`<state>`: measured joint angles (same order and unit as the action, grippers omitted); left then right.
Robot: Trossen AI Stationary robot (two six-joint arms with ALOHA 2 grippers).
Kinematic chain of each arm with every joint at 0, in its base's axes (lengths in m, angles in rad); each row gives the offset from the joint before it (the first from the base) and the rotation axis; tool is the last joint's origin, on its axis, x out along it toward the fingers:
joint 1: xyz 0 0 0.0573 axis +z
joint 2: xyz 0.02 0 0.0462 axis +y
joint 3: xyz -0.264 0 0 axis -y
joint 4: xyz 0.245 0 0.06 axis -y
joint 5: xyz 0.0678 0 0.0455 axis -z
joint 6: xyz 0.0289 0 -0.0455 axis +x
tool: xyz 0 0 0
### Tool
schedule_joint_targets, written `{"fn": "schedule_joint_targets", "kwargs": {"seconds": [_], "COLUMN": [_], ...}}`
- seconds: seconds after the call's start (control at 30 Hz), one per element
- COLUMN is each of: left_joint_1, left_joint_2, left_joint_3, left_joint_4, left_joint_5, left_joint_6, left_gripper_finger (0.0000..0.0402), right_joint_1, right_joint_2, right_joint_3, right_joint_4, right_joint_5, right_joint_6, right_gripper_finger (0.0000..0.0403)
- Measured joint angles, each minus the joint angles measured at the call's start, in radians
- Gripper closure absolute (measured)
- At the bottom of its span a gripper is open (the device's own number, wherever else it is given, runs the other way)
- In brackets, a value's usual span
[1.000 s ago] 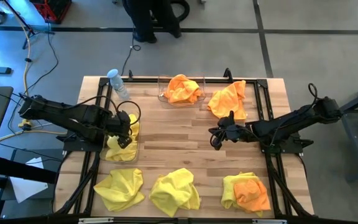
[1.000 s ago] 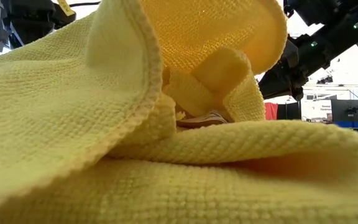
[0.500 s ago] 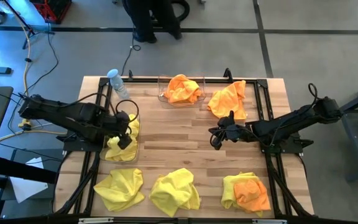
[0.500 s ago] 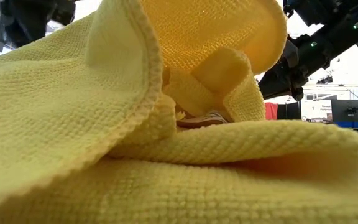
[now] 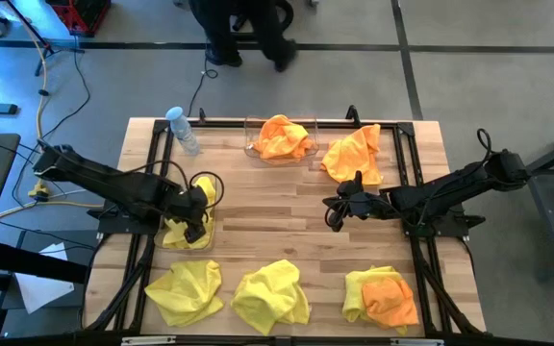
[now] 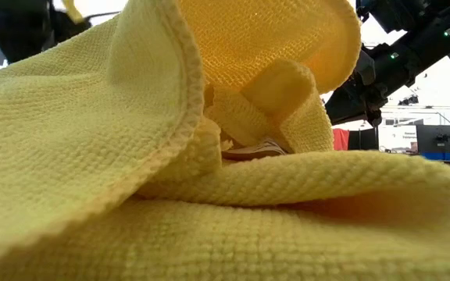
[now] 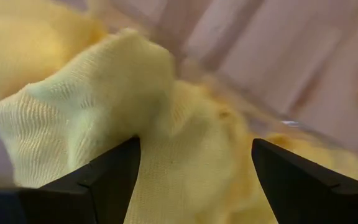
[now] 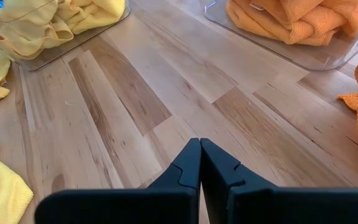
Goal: Sort microfiber towel by color & place in baskets
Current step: Put the yellow microfiber towel into the bottom transparent bin
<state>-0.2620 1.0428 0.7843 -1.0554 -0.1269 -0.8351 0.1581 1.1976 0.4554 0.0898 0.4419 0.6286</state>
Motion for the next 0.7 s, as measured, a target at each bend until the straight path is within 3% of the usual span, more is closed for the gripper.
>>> {"fn": "schedule_joint_targets", "kwargs": {"seconds": [0.37, 0.7], "left_joint_1": [0.128, 0.142], "left_joint_2": [0.0, -0.007], "left_joint_3": [-0.19, -0.188], "left_joint_4": [0.014, 0.048], "left_joint_5": [-0.029, -0.013], "left_joint_6": [-0.053, -0.054], "left_gripper_finger": [0.0106, 0.0106], "right_joint_1": [0.0, 0.0], "right_joint_2": [0.0, 0.0], "right_joint_3": [0.001, 0.001], "right_joint_4": [0.0, 0.0], "right_joint_5": [0.0, 0.0], "right_joint_6": [0.003, 0.003], "right_gripper_finger": [0.0403, 0.0403]}}
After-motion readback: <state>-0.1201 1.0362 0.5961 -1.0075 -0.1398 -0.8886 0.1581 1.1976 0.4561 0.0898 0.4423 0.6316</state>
